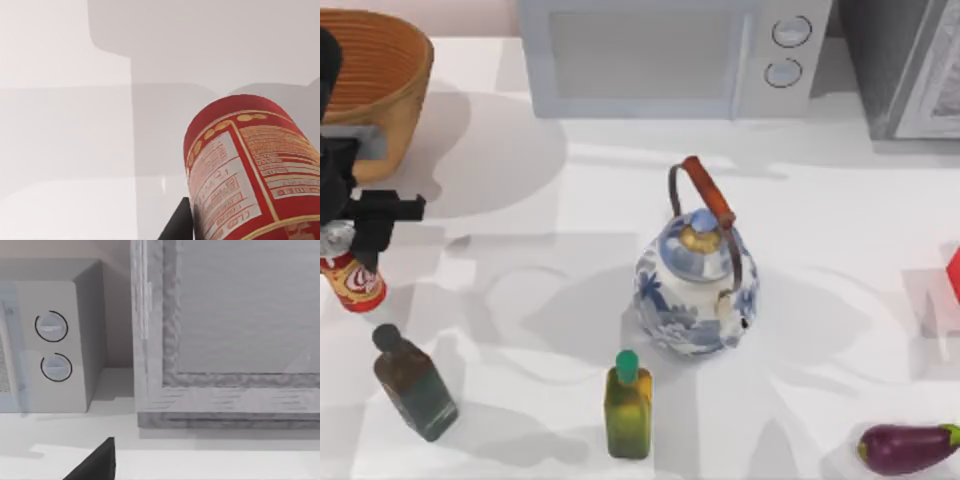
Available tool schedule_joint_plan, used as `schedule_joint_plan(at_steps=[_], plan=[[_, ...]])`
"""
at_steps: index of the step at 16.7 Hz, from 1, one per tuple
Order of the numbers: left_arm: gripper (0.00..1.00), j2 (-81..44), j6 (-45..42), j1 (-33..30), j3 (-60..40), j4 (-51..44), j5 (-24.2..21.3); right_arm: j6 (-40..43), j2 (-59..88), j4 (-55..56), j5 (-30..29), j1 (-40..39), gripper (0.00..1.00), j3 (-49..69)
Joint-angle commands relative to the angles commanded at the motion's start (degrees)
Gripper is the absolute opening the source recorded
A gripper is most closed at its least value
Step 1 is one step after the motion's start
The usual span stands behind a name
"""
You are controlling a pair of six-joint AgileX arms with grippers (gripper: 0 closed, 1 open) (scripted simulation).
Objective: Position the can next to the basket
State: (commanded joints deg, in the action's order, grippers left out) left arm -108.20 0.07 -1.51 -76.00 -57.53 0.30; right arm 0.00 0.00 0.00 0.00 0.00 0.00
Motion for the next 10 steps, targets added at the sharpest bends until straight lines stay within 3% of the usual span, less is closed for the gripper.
schedule_joint_plan(at_steps=[10], plan=[[0.75,0.0,0.0,0.0,0.0,0.0,0.0,0.0,0.0,0.0,0.0,0.0,1.00,0.0]])
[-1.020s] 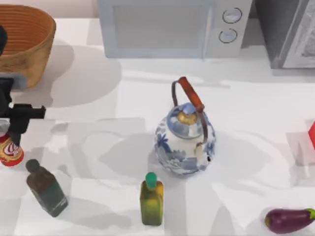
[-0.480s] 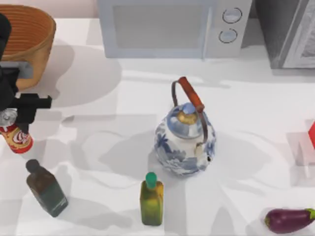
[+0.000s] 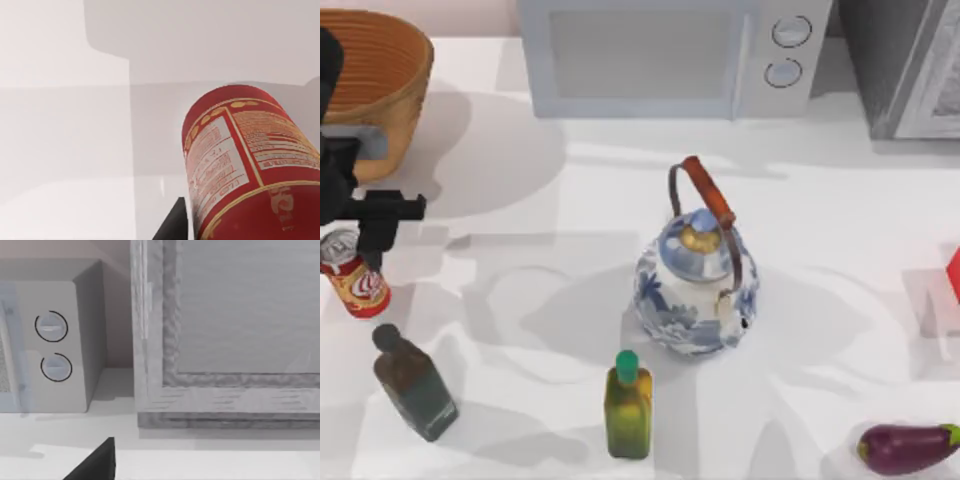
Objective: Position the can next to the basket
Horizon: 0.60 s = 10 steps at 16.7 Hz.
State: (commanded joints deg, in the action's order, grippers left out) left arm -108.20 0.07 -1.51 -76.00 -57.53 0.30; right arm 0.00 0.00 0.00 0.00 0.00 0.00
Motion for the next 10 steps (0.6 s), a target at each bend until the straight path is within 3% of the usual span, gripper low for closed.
schedule_joint_plan(at_steps=[3,10], plan=[[0.98,0.0,0.0,0.0,0.0,0.0,0.0,0.0,0.0,0.0,0.0,0.0,1.00,0.0],[1.00,0.0,0.0,0.0,0.0,0.0,0.0,0.0,0.0,0.0,0.0,0.0,1.00,0.0]])
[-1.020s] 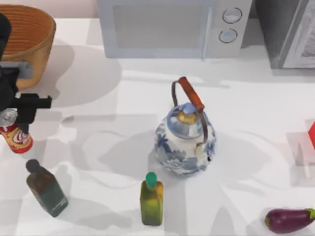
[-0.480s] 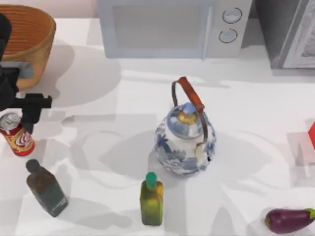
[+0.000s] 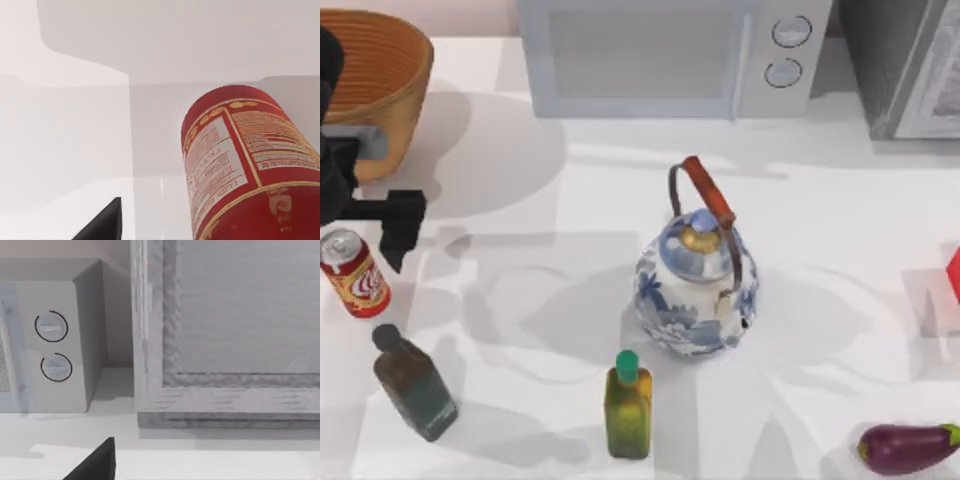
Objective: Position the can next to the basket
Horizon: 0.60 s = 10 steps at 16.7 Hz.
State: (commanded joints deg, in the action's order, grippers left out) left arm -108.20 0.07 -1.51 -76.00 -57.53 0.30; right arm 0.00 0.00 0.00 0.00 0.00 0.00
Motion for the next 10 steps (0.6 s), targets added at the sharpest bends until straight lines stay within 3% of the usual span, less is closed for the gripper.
schedule_joint_plan(at_steps=[10], plan=[[1.00,-0.1,0.0,-0.6,-0.7,-5.8,0.6,0.0,0.0,0.0,0.0,0.0,1.00,0.0]])
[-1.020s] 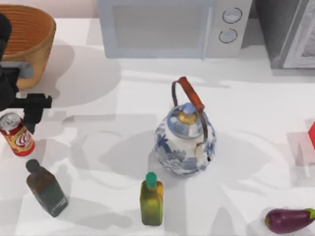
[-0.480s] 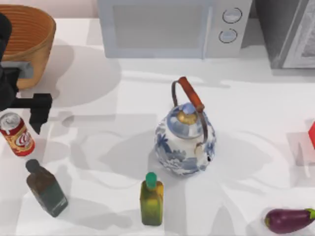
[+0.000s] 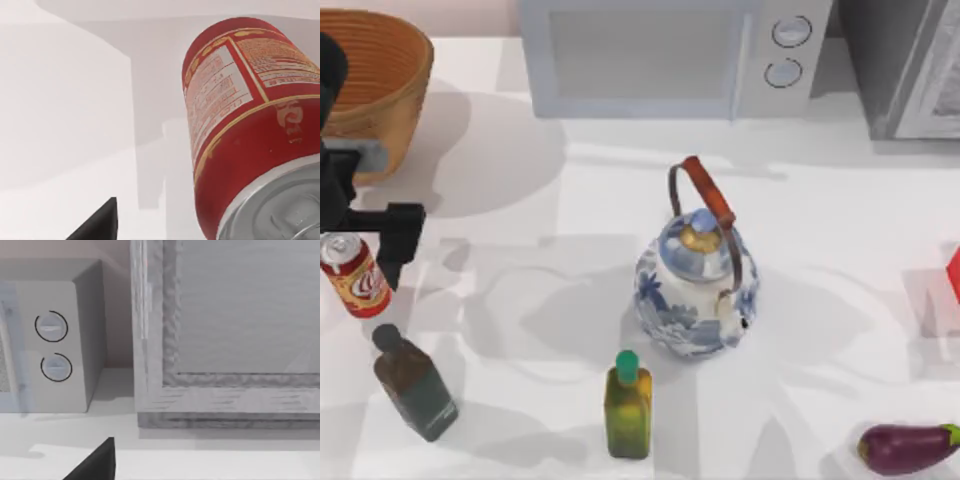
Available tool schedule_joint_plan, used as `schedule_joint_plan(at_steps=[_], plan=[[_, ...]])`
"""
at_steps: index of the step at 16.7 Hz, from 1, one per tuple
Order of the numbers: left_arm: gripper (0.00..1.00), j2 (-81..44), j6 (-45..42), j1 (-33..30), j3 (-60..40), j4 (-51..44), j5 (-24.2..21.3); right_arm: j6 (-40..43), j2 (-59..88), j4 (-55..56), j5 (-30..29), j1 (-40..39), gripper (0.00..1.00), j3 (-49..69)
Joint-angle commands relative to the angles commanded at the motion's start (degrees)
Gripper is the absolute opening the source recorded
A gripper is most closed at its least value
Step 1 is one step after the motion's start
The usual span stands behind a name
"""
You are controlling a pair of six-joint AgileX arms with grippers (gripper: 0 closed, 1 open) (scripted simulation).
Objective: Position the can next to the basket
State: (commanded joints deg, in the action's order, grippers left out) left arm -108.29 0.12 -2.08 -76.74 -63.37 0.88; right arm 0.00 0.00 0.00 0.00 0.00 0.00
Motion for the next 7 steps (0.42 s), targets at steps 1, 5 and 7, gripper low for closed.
schedule_joint_plan(at_steps=[1,5,7], plan=[[1.00,0.1,0.0,0.0,-0.7,-1.1,0.2,0.0,0.0,0.0,0.0,0.0,1.00,0.0],[1.00,1.8,0.0,0.4,-5.0,-2.8,-0.4,0.0,0.0,0.0,0.0,0.0,1.00,0.0],[1.00,2.2,0.1,0.6,-5.8,-2.8,-0.6,0.0,0.0,0.0,0.0,0.0,1.00,0.0]])
